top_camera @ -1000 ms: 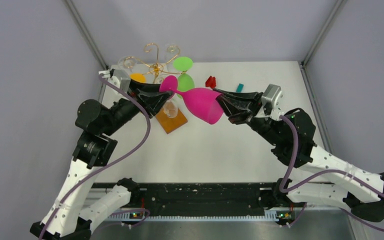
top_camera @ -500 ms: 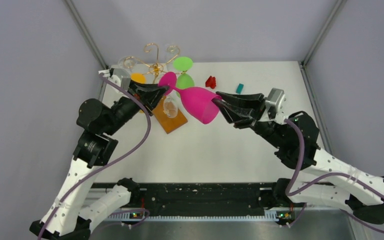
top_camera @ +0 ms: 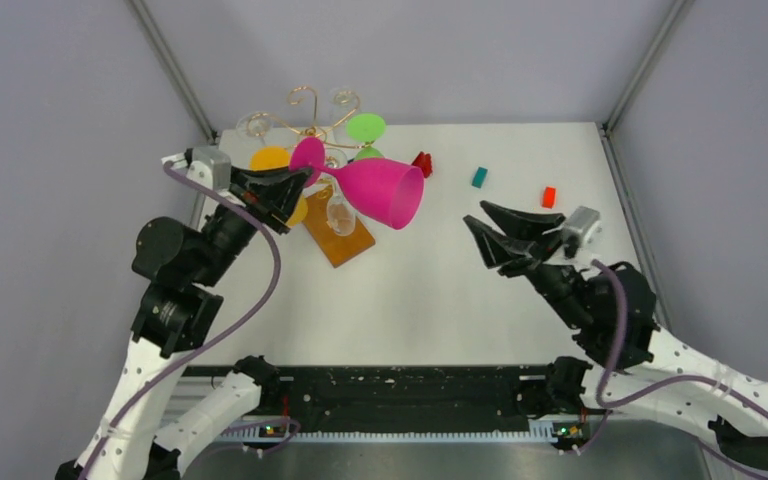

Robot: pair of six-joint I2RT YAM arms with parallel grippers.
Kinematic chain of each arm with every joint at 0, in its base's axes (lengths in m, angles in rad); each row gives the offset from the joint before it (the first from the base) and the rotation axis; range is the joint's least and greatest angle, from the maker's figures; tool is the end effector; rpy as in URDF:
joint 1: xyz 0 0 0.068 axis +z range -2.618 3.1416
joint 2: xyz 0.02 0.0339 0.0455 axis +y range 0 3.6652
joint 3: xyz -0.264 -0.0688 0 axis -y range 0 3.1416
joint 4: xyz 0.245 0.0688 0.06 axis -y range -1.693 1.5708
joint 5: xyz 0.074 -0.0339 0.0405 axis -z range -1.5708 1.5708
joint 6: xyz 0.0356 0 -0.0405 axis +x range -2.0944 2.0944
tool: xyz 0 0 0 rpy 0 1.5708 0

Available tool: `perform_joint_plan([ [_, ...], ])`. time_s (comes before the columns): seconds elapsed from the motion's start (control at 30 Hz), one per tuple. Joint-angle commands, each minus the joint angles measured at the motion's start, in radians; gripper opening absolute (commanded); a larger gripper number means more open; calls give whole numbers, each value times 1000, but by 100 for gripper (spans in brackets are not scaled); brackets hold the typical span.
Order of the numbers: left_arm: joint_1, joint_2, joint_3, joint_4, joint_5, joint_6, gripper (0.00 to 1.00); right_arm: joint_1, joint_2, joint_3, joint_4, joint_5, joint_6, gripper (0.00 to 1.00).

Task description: Place the wine glass upside down on the wine glass rack

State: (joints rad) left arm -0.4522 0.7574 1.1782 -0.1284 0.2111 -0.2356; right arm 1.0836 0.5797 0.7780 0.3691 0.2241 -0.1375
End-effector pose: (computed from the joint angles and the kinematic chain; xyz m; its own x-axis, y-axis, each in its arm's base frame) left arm 0.1150 -0.0642 0.4811 0.1103 -0.3073 -0.9452 0.6515 0.7406 -0.1648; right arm 0.0628 0.1016 0.4236 0.3553 0.3852 -0.8517 -0.7320 0.6813 0.0027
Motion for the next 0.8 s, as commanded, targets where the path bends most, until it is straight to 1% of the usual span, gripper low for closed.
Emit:
perform_joint_plan([
  [0.0, 3, -67, 29, 55, -10, -20, 0, 2, 101, -67, -146, 90, -1, 38],
  [0.03, 3, -77, 31, 53, -8, -23, 0, -14, 135, -79, -150, 58, 16, 38],
  [0.1, 3, -94, 33, 49, -5, -24, 0, -75, 193, -109, -109, -60, 84, 38],
  [0.17, 4, -108, 35, 38, -5, -21, 0, -179, 241, -161, -8, -194, 194, 35],
  [0.2, 3, -114, 35, 30, -6, -17, 0, -212, 266, -191, 56, -244, 240, 35],
  [0.27, 3, -130, 34, 13, -9, -9, 0, -240, 322, -242, 165, -292, 278, 34],
  [0.4, 3, -161, 27, 3, -19, -1, 0, -240, 489, -301, 360, -325, 283, 35],
  [0.5, 3, -170, 31, 1, -8, 1, 0, -240, 626, -336, 533, -323, 371, 36],
  [0.6, 3, -174, 47, -13, -10, 9, 0, -240, 727, -327, 669, -353, 422, 35],
  [0.67, 4, -181, 55, -21, -22, 11, 0, -241, 740, -304, 685, -345, 448, 37],
  [0.77, 3, -202, 55, -11, -18, 9, 0, -241, 685, -247, 581, -249, 465, 38],
])
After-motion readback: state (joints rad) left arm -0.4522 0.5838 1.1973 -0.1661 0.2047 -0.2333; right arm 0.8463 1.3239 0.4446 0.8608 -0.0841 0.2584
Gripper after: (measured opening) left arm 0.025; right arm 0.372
